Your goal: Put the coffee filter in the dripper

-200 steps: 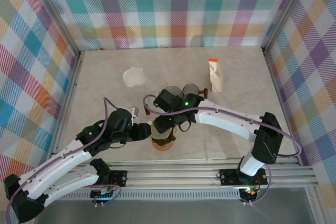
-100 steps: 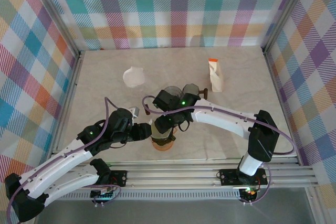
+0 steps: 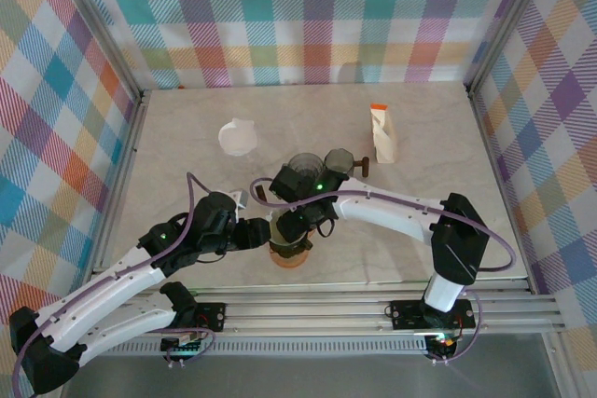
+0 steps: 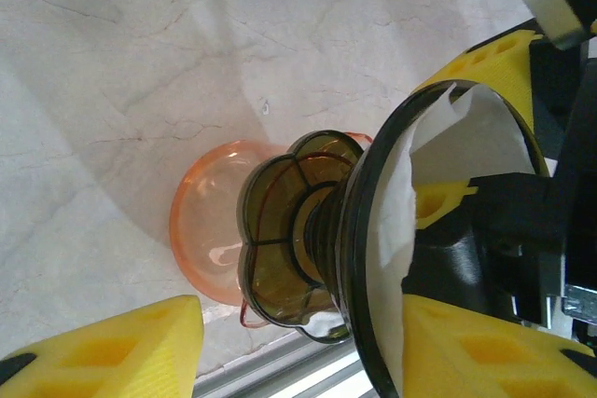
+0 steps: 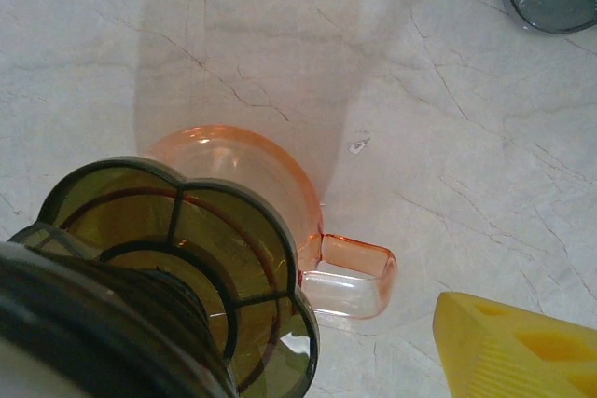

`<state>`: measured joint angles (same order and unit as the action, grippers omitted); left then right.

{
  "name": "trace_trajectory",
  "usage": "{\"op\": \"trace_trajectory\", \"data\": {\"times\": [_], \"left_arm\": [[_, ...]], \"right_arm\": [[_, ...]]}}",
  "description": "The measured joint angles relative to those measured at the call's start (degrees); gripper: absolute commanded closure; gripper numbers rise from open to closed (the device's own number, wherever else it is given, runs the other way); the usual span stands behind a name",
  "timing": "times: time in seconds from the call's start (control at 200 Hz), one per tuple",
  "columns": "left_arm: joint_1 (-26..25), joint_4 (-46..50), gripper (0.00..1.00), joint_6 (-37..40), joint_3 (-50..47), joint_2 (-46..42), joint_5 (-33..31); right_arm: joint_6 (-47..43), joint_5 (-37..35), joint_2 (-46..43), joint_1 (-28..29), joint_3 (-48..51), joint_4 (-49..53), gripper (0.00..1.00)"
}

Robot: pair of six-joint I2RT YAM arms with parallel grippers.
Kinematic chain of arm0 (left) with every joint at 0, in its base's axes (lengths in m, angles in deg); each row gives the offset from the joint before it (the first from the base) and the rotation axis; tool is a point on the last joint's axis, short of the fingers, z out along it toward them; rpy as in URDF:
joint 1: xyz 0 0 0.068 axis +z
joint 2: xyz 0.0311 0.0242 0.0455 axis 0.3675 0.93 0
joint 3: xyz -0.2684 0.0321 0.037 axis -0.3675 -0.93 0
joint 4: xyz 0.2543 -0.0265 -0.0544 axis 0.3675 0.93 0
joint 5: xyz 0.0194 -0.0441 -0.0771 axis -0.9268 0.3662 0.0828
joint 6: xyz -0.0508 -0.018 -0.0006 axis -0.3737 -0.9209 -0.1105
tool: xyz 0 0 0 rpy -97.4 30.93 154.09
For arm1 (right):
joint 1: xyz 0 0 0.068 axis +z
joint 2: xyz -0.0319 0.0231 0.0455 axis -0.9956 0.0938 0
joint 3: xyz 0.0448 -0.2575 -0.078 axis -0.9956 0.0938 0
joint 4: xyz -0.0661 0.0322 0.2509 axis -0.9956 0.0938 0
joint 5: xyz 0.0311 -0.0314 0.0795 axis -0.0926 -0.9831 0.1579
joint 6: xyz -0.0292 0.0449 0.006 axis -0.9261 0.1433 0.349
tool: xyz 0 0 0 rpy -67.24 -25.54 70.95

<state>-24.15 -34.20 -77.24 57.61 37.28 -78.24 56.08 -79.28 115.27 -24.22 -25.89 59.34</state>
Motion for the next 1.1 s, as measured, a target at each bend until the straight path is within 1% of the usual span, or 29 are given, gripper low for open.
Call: {"op": "trace_trajectory", "data": {"times": [0.71,0.85,1.1], "left_arm": [[0.0,-0.4,0.44,0.0,-0.3,0.3,0.1],[0.0,-0.4,0.44,0.0,-0.4,0.3,0.1],[0.0,-0.4,0.44,-0.2,-0.4,0.3,0.1]], "right_arm": [[0.0,-1.6,-0.5,0.4,0.1,-0.3,0.25],[0.0,-2.0,-4.2,0.4,0.9,-0.8,0.24],[0.4,-3.7,-15.2,0.4,1.3,-1.2,0.23]]}}
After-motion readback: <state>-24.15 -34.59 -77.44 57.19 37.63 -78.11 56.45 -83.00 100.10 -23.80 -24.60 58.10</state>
